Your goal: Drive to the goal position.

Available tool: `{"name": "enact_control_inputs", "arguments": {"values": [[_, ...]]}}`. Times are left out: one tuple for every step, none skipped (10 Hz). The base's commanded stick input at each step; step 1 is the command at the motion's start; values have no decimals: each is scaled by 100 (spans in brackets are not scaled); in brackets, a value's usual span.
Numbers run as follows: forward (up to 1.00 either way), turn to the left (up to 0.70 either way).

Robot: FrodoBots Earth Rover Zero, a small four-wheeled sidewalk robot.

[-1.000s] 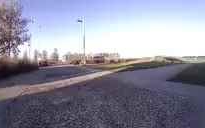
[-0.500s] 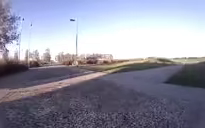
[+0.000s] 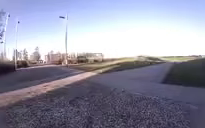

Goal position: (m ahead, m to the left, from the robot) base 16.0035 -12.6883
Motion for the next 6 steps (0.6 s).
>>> {"name": "enact_control_inputs", "arguments": {"values": [[70, -30], [70, -30], [70, -30], [70, -30], [70, -30], [70, -30]]}}
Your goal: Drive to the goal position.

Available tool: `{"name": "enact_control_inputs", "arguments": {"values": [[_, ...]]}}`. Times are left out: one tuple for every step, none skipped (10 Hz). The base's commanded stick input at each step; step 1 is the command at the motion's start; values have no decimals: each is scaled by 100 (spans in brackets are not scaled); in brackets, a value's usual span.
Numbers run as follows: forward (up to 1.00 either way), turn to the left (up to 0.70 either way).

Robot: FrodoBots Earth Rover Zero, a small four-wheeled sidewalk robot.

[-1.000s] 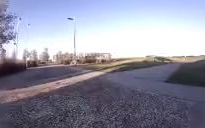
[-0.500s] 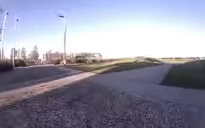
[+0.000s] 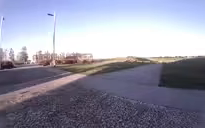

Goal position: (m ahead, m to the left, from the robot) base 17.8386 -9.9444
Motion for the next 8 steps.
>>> {"name": "enact_control_inputs", "arguments": {"values": [[70, -30], [70, -30], [70, -30], [70, -30], [70, -30], [70, -30], [70, -30], [70, -30]]}}
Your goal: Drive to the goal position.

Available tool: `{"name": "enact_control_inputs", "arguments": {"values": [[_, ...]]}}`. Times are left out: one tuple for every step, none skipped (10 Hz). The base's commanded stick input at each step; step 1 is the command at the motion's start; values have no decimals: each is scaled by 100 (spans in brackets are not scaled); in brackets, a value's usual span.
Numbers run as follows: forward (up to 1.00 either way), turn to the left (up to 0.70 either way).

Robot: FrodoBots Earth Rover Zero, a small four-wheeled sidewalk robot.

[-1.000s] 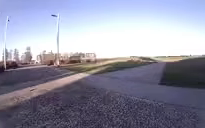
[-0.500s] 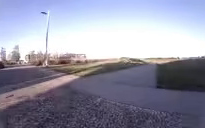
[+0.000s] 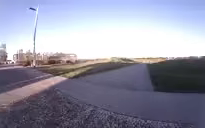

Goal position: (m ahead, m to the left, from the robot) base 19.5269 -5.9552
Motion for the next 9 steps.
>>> {"name": "enact_control_inputs", "arguments": {"values": [[70, -30], [70, -30], [70, -26], [70, -16], [70, -2], [70, -2], [70, -2], [70, -3], [70, -3]]}}
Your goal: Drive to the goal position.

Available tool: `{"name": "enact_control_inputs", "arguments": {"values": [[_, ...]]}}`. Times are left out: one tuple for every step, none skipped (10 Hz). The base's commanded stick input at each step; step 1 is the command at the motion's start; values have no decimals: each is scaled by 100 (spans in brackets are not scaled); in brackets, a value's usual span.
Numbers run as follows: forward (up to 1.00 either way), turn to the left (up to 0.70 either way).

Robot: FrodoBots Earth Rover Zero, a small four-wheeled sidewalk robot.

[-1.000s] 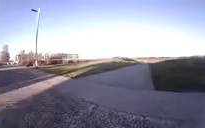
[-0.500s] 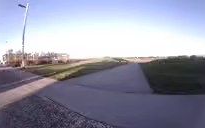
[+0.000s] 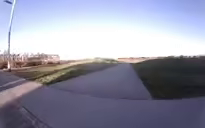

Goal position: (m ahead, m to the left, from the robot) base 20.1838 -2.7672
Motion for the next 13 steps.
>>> {"name": "enact_control_inputs", "arguments": {"values": [[70, -3], [70, -2], [70, 0], [70, 0], [70, 0], [70, 0], [70, 0], [70, 0], [70, 0], [70, 0], [70, 0], [70, 0], [70, 0]]}}
